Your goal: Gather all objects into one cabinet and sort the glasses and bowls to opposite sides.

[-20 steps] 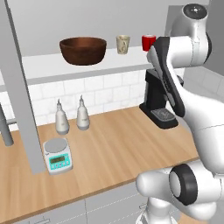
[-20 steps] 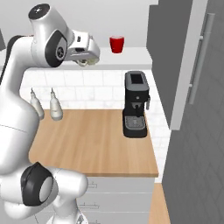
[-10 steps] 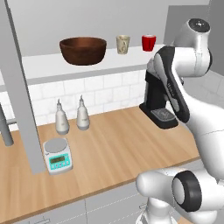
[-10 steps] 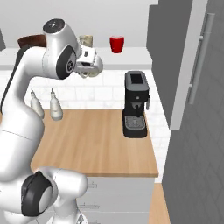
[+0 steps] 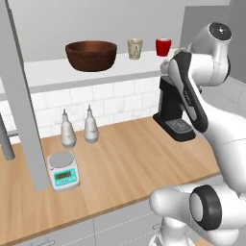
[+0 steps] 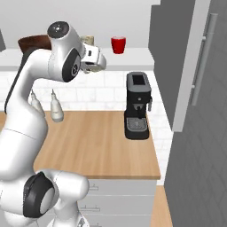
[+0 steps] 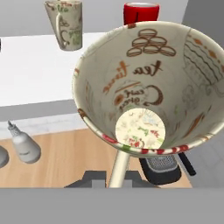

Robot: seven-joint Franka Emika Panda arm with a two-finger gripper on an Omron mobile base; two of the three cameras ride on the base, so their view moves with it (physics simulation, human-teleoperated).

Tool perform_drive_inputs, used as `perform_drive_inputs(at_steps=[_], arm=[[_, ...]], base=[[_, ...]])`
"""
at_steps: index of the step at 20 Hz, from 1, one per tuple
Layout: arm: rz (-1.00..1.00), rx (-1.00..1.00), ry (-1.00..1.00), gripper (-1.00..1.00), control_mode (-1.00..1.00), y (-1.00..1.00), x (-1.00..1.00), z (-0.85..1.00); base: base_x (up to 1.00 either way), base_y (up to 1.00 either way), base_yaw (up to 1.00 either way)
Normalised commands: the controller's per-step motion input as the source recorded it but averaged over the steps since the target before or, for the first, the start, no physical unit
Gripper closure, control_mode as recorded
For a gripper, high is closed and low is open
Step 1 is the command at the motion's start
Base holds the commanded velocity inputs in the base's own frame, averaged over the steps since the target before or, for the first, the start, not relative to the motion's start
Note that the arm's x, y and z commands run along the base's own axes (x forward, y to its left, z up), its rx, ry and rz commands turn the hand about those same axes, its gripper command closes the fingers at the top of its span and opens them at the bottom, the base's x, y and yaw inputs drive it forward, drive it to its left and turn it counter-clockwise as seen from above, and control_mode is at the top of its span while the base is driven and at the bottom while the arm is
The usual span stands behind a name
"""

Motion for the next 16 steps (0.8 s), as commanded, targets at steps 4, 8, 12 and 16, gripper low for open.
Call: perform_drive_inputs(at_steps=[4, 8, 12, 16], arm=[[0.00, 0.11, 0.12, 1.00, -1.00, 0.00, 0.40, 0.60], [0.01, 0.08, 0.21, 1.00, -1.00, 0.00, 0.74, 0.00], [0.00, 0.01, 0.07, 1.00, -1.00, 0.00, 0.65, -0.22], [0.00, 0.00, -0.06, 1.00, -1.00, 0.00, 0.26, -0.29]], base=[[0.00, 0.00, 0.00], [0.00, 0.00, 0.00], [0.00, 0.00, 0.00], [0.00, 0.00, 0.00]])
